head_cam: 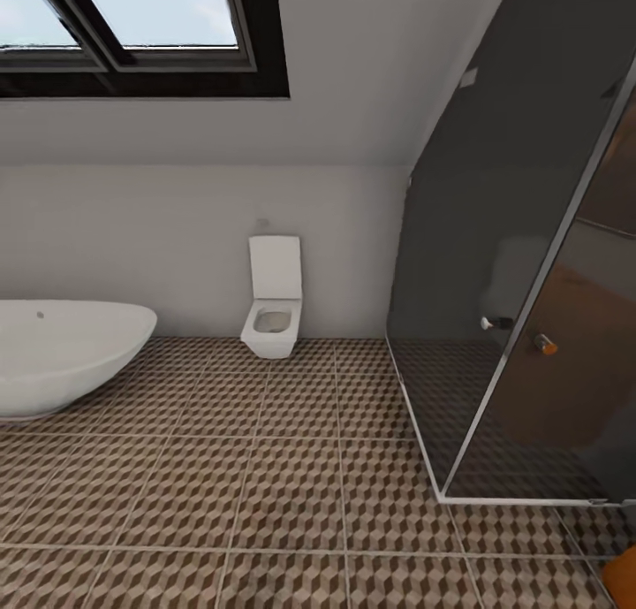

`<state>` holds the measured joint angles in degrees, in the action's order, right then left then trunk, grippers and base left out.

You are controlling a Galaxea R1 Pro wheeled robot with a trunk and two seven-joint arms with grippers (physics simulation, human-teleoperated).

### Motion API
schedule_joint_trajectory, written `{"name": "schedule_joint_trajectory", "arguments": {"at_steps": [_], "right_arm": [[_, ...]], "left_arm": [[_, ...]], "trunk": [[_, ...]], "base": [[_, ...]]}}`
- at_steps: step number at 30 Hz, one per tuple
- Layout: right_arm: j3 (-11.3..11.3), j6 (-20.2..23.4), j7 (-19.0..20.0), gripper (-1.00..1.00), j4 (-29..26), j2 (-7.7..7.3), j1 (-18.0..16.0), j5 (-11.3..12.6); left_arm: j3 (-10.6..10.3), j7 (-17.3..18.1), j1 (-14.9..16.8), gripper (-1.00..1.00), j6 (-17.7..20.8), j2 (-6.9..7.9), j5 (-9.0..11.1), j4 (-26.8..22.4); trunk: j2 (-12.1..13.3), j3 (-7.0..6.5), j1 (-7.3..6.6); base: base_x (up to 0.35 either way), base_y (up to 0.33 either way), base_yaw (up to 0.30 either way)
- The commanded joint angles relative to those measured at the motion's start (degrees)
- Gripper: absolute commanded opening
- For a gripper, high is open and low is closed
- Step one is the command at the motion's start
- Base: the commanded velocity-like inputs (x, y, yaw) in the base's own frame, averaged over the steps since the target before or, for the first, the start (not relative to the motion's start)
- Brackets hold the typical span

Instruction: Take the four mousetraps from the cabinet in the bathroom and place them on the bathroom floor. Make sure all four end up on the same floor surface, and ensure that at least two of them are either under or directly next to the same bathroom sink.

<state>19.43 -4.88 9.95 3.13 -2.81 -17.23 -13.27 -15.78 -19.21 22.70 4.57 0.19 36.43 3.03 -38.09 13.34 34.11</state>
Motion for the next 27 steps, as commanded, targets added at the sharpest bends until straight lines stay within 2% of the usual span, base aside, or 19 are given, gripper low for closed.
{"name": "schedule_joint_trajectory", "arguments": {"at_steps": [1,12,22,27], "right_arm": [[-0.1,-0.41,0.05,-1.0,0.2,0.0,-0.09,-0.41],[-0.09,-0.4,0.38,-1.0,0.27,0.06,-0.09,-0.44],[-0.09,-0.4,0.35,-1.0,0.21,0.08,-0.09,-0.44],[-0.09,-0.4,0.44,-1.0,0.21,0.08,-0.09,-0.44]], "left_arm": [[-0.48,-0.12,0.07,-1.0,0.33,-0.01,0.03,0.04],[-0.47,-0.12,0.07,-1.0,0.34,-0.01,0.03,0.04],[-0.48,-0.12,0.07,-1.0,0.33,0.04,0.04,0.04],[-0.48,-0.12,0.07,-1.0,0.35,-0.04,0.0,0.04]], "trunk": [[-0.07,0.01,0.02],[-0.07,-0.81,0.02],[-0.07,-1.72,0.02],[-0.07,-2.12,0.02]], "base": [[0.0,0.0,0.203],[0.0,0.0,0.161],[0.0,0.0,0.009],[0.0,0.0,-0.121]]}}
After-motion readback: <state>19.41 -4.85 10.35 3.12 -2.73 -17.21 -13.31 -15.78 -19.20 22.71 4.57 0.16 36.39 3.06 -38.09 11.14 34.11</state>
